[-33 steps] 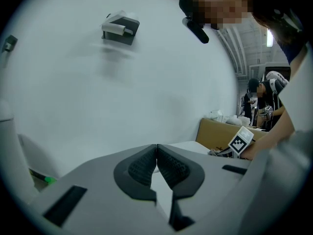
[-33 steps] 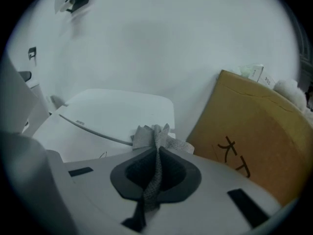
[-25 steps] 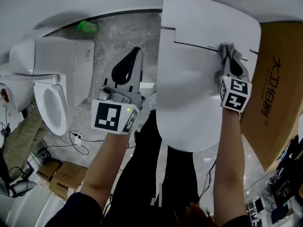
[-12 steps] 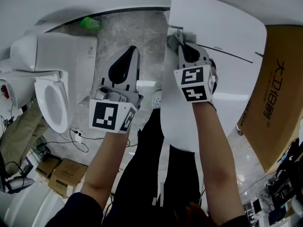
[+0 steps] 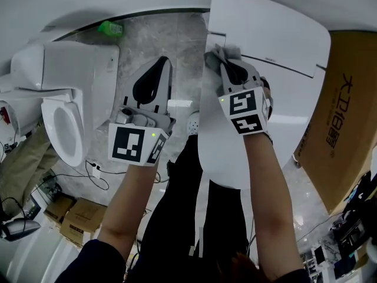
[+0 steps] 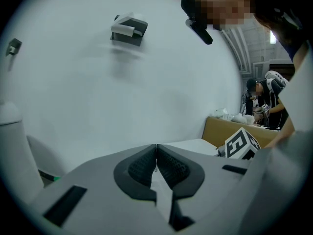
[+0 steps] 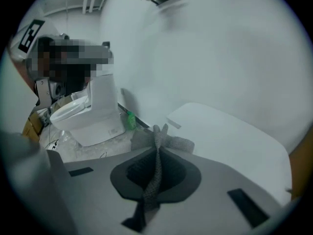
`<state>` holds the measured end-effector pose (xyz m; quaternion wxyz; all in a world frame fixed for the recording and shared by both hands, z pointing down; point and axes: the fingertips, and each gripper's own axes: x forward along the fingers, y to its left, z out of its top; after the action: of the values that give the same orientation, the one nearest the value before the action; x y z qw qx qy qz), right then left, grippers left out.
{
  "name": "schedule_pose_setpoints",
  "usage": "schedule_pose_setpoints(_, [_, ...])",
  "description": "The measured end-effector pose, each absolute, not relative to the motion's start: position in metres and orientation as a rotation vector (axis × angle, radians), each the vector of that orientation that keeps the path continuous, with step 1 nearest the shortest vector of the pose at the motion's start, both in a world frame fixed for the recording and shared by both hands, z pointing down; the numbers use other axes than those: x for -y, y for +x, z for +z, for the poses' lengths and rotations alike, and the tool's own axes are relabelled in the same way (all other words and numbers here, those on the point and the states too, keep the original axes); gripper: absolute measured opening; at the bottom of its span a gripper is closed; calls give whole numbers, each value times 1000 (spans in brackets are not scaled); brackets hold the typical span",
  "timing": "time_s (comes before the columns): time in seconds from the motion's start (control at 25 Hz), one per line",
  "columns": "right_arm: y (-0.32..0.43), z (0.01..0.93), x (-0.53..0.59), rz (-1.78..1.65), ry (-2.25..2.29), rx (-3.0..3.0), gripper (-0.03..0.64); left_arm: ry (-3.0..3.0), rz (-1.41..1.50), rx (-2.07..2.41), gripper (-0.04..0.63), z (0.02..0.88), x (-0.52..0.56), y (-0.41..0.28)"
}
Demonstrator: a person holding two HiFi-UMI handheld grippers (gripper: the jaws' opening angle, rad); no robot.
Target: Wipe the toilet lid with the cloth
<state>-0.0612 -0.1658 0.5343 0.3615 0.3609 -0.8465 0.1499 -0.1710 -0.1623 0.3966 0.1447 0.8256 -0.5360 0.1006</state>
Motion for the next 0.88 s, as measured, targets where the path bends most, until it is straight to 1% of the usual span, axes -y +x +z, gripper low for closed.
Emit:
schedule_pose_setpoints(0.56, [210,544,147,553,1469,1817,25,2404,296,1494,20,398,165,-145])
schedule_pose_setpoints(0.76, [272,546,130,602,1609,1672,25,2414,292,1481,20,397,162,-135])
schedule_pose_setpoints(0.88, [284,547,122,665,1712,1626,25,2415,292,1480,20,396,159,-134])
